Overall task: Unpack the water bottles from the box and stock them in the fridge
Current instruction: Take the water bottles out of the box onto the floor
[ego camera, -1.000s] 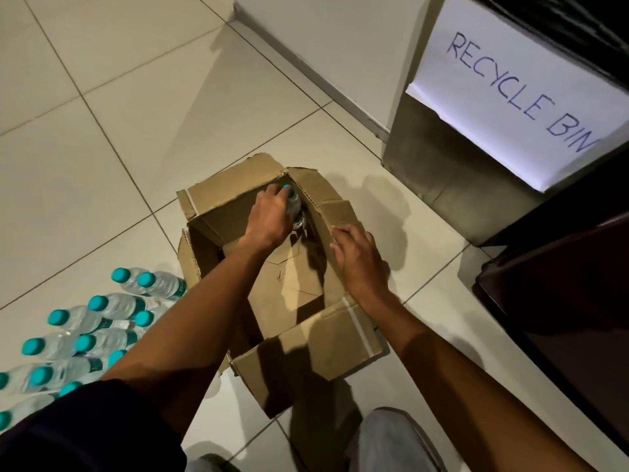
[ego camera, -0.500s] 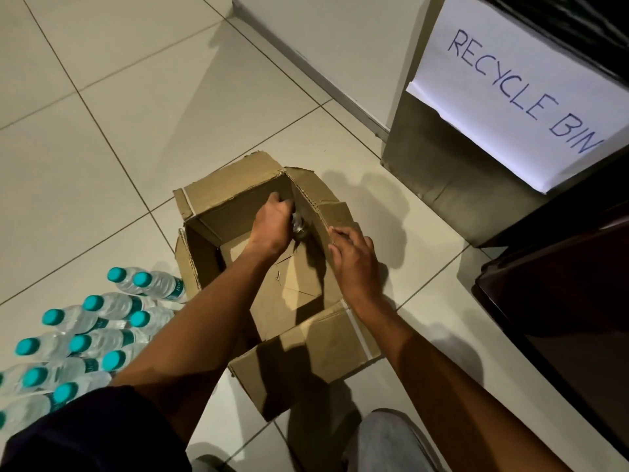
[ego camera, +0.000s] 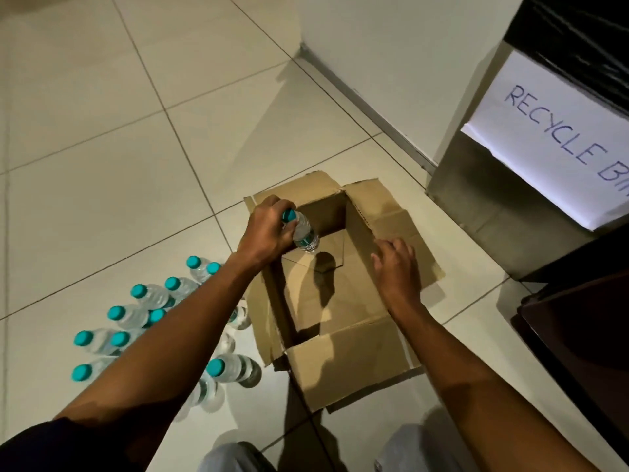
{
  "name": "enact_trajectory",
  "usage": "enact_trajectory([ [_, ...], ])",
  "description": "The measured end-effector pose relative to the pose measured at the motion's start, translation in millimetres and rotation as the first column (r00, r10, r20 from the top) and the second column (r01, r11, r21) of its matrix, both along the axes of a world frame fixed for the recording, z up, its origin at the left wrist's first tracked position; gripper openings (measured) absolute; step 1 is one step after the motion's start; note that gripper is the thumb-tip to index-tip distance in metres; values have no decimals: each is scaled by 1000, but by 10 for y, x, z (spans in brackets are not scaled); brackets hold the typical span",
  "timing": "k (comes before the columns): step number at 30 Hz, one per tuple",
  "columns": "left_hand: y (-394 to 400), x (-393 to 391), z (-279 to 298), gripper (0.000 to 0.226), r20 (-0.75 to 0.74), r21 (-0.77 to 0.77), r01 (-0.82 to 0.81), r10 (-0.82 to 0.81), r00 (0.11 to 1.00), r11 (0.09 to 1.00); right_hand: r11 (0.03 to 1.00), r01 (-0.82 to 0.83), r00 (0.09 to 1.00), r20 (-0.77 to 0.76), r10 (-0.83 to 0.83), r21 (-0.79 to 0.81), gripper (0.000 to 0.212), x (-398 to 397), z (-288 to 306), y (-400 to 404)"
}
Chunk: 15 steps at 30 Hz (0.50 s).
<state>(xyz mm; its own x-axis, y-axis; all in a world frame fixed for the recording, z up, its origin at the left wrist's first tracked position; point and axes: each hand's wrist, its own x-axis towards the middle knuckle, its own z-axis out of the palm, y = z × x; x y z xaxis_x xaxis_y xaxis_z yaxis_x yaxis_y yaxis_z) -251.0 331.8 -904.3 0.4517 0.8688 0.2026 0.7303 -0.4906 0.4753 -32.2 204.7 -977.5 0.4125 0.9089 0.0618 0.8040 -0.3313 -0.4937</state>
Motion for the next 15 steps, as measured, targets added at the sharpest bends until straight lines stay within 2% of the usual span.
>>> enact_trajectory([
  [8, 149, -1049, 502, 26, -17, 181, -111, 116, 993, 977, 993, -112, 993, 43, 110, 47, 30, -652, 72, 100],
  [15, 231, -1859, 475, 27, -45, 161, -312, 323, 945, 936, 971, -240, 969, -70, 238, -10, 38, -1312, 66, 28],
])
